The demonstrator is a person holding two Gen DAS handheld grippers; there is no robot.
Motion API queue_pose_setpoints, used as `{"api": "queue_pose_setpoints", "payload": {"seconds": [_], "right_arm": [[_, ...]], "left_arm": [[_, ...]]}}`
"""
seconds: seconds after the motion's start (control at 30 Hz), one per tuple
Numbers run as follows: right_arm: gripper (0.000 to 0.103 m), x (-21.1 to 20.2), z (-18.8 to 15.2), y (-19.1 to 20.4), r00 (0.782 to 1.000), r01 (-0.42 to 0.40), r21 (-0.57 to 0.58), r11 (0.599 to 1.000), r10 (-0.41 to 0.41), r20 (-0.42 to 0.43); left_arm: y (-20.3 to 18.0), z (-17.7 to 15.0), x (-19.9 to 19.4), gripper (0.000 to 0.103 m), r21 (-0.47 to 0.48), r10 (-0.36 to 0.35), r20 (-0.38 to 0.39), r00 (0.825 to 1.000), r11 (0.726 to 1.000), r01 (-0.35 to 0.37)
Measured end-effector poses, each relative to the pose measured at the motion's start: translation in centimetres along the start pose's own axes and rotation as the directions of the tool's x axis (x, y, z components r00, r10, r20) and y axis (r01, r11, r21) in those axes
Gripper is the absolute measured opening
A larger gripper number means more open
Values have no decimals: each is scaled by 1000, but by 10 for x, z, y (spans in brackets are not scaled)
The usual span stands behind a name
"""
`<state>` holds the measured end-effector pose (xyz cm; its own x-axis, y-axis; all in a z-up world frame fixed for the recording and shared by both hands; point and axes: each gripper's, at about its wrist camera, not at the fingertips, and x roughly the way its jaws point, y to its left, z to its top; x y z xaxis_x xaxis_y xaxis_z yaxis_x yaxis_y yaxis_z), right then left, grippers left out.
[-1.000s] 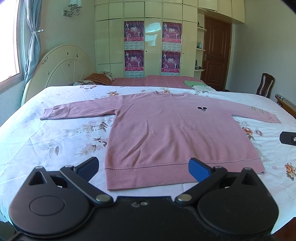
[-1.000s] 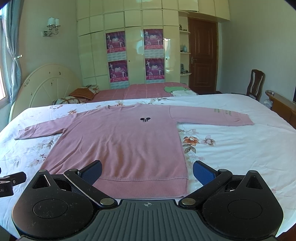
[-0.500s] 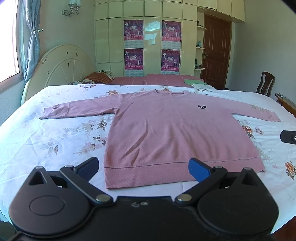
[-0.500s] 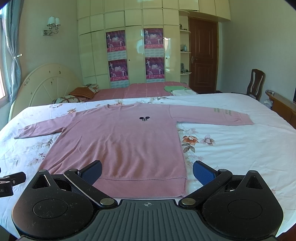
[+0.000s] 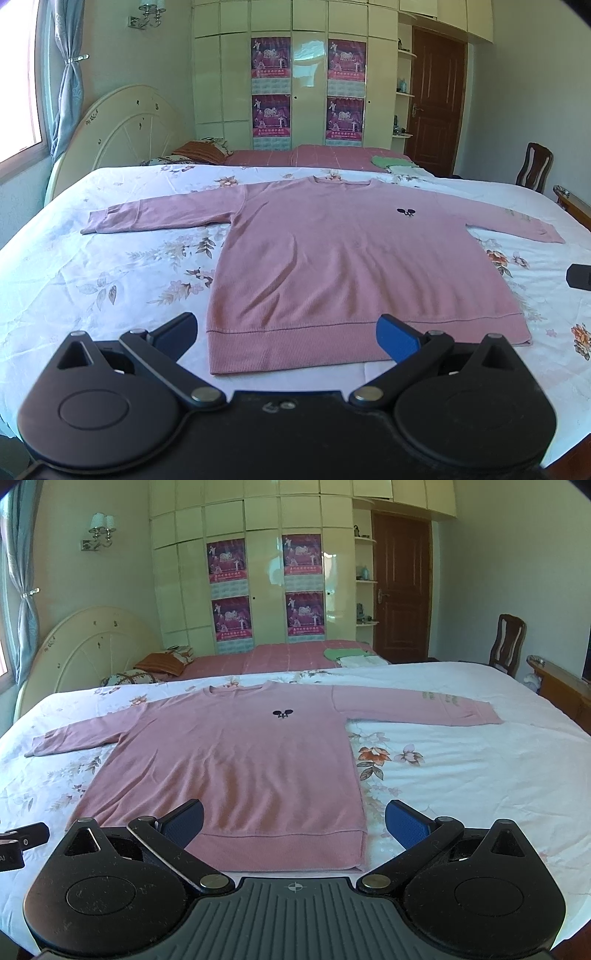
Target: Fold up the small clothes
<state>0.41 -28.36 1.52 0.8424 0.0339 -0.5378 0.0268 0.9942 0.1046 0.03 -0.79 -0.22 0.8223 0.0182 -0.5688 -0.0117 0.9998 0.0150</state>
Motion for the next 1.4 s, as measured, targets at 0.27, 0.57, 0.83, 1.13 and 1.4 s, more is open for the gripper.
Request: {"api": "queue_pose_setpoints", "payload": {"seconds": [0.27,0.57,0.83,1.13,1.4], "right_arm": [[103,-9,10,-28,998,52,37,998,-53,41],[103,29,62,-148,979,185,208,960,-199,48],[94,110,96,-264,981,149,327,933,-180,67],[55,227,115,-406,984,127,559,819,-176,35],[42,278,93,-462,992,104,692,715,-124,-21]], "left_arm": [[-28,24,23,102,13,-152,38,988,988,152],[-102,84,82,98,119,-313,68,947,945,303],[-168,123,181,88,100,-219,9,976,971,217],[-206,133,253,81,82,-124,-61,990,988,129],[-198,125,284,79,43,-68,-152,986,996,76]]}}
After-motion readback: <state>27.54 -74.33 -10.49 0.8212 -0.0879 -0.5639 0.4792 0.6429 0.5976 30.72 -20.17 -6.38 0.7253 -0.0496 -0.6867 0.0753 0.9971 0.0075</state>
